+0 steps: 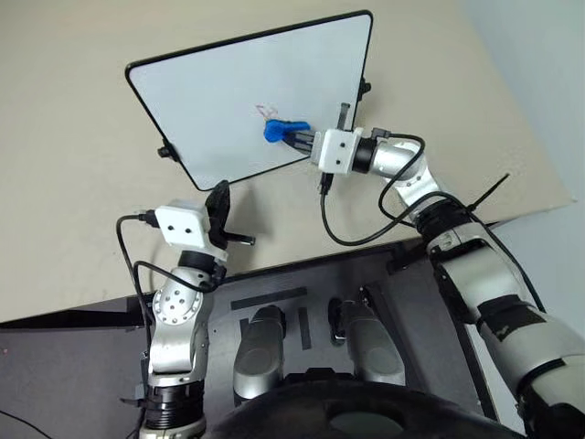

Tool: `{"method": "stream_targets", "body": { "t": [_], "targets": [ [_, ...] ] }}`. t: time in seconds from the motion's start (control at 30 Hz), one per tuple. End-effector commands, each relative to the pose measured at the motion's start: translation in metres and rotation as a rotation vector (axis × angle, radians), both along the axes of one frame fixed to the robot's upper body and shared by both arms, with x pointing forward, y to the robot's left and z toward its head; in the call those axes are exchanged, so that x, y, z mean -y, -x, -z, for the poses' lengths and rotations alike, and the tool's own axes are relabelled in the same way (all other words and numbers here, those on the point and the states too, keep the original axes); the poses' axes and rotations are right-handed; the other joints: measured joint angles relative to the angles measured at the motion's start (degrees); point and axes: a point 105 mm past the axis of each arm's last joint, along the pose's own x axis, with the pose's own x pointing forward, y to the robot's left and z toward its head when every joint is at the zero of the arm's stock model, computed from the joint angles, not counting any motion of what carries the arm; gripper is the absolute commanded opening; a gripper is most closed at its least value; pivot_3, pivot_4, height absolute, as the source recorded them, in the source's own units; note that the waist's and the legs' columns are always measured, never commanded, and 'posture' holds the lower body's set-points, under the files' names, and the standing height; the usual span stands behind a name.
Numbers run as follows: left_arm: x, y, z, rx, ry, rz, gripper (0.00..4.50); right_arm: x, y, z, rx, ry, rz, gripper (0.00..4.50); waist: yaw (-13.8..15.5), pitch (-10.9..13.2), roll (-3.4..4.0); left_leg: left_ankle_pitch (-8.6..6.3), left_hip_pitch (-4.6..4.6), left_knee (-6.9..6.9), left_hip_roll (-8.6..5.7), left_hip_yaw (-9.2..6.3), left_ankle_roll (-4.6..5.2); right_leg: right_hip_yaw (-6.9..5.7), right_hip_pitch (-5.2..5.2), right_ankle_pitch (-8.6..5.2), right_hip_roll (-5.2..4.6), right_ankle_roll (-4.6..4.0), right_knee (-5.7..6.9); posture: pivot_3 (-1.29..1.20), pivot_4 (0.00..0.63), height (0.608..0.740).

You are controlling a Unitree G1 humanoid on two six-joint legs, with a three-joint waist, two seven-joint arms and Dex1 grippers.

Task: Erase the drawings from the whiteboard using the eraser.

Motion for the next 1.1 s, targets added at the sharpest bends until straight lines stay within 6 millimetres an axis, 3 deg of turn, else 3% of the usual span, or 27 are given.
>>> {"method": "stream_targets", "body": {
  "t": [0.03,0.3,0.7,0.77,1.1],
  "targets": [
    [-0.001,-0.001,-0.007,0.041,-0.008,-0.008,0.0,-0.002,-0.004,-0.002,0.032,0.003,0.015,0.07,0.0,0.0,0.0,0.0,0.0,0.0,0.01,0.0,0.0,0.0,-0.02,0.03,0.01,-0.05,0.01,0.0,0.15,0.74],
    [0.001,-0.003,-0.008,0.05,-0.01,-0.001,0.0,-0.004,-0.011,-0.035,0.158,-0.075,0.034,0.07,-0.2,0.0,0.06,0.0,-0.03,-0.01,0.03,0.0,-0.01,-0.01,-0.14,0.17,0.02,-0.24,0.05,0.0,0.15,0.74],
    [0.004,-0.008,-0.006,0.052,-0.005,0.022,0.0,-0.024,0.002,-0.082,0.312,-0.174,-0.062,0.07,-0.7,0.0,0.07,-0.01,-0.05,-0.09,0.07,0.0,-0.02,-0.05,-0.31,0.23,0.05,-0.31,0.04,0.0,0.15,0.74],
    [0.004,-0.008,-0.006,0.052,-0.005,0.023,0.0,-0.028,0.004,-0.08,0.3,-0.164,-0.075,0.07,-0.7,0.0,0.07,-0.01,-0.07,-0.11,0.08,0.0,-0.02,-0.06,-0.33,0.23,0.05,-0.31,0.01,0.0,0.15,0.74],
    [0.007,-0.01,-0.006,0.056,0.0,0.027,0.0,-0.029,0.001,-0.02,0.123,-0.031,-0.044,0.07,-0.6,0.0,0.07,-0.05,-0.13,-0.1,0.08,0.01,-0.09,-0.05,-0.37,0.21,0.04,-0.31,-0.04,0.0,0.15,0.74]
  ]
}}
